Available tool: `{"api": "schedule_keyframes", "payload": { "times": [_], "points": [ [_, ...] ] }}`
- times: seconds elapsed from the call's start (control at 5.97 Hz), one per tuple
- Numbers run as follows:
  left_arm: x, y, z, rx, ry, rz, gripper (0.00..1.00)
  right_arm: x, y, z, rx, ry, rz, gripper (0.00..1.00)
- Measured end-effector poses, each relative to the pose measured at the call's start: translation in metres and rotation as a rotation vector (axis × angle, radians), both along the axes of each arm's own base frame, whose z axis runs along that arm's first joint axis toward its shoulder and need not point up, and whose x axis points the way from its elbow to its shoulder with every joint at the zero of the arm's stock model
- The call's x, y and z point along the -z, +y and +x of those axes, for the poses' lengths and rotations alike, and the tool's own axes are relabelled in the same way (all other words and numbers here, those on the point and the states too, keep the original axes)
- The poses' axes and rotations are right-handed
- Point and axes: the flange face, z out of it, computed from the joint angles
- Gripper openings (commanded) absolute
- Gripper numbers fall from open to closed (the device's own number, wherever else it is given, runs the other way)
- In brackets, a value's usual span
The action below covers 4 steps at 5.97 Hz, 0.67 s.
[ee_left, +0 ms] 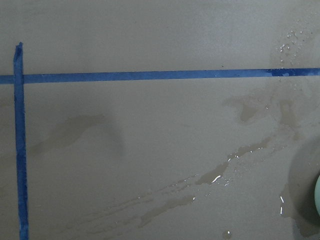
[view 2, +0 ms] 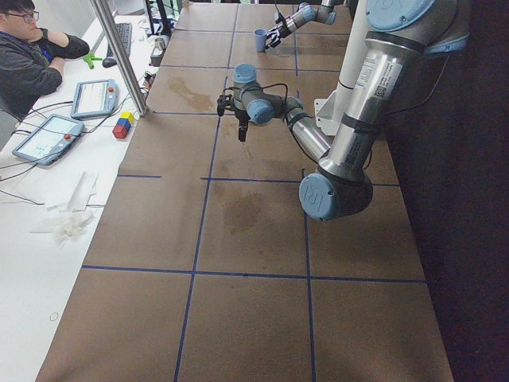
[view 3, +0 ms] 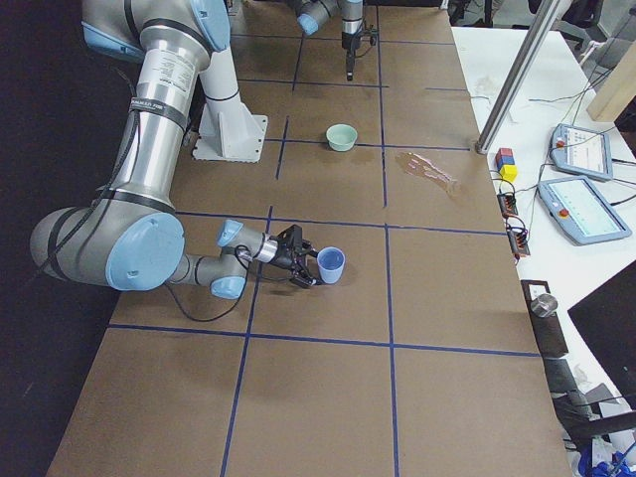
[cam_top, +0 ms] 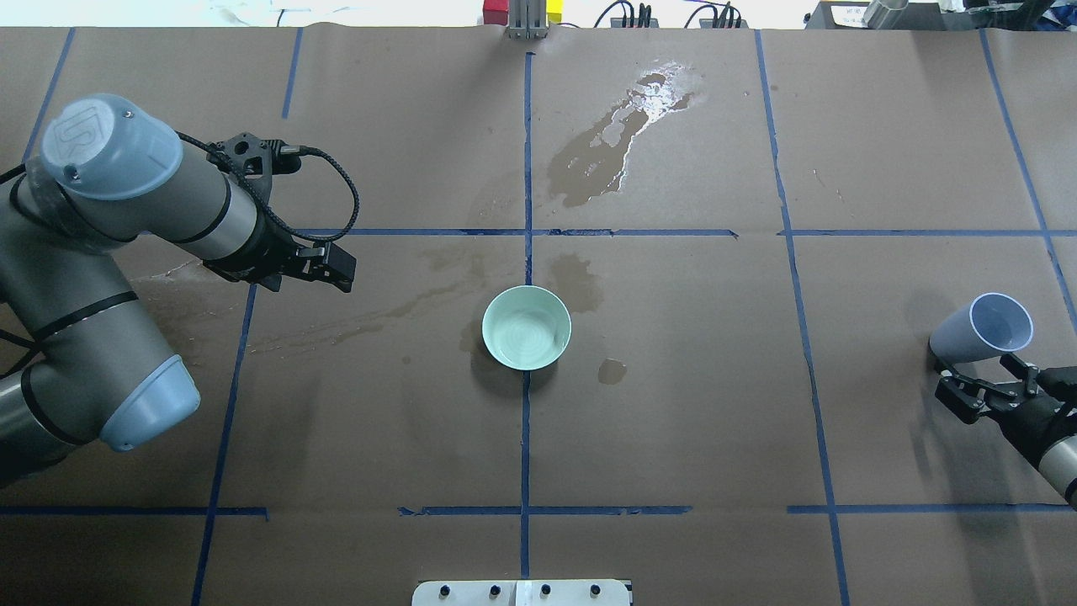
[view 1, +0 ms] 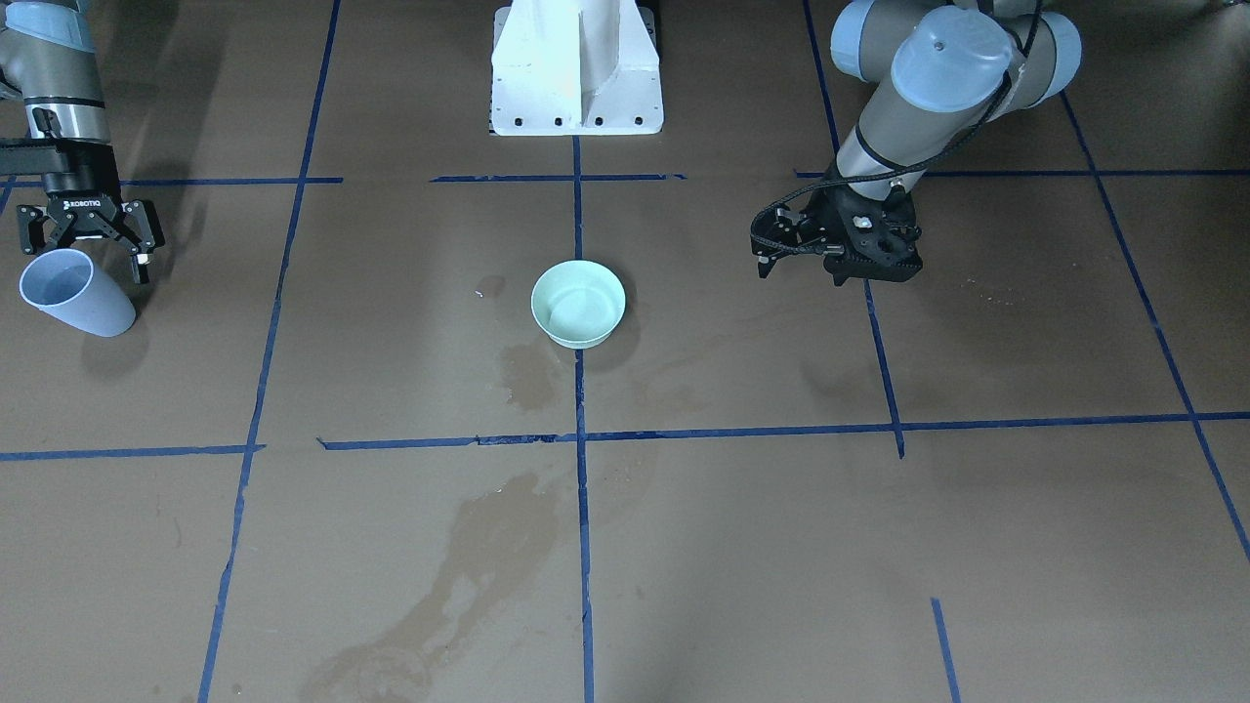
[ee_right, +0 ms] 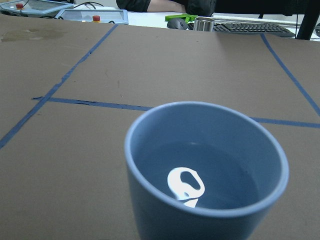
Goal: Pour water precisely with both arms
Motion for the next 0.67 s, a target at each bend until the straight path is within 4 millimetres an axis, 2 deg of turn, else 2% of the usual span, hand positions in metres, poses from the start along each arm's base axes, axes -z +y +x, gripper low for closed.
{"api": "schedule_keyframes", "payload": {
  "times": [0.67],
  "points": [
    [0.0010,0.0001,-0.0001,0.001,0.002,0.000,1.00,-0.0017,-0.0043,0.0011,-0.001,0.033,0.021,1.00]
  ]
}}
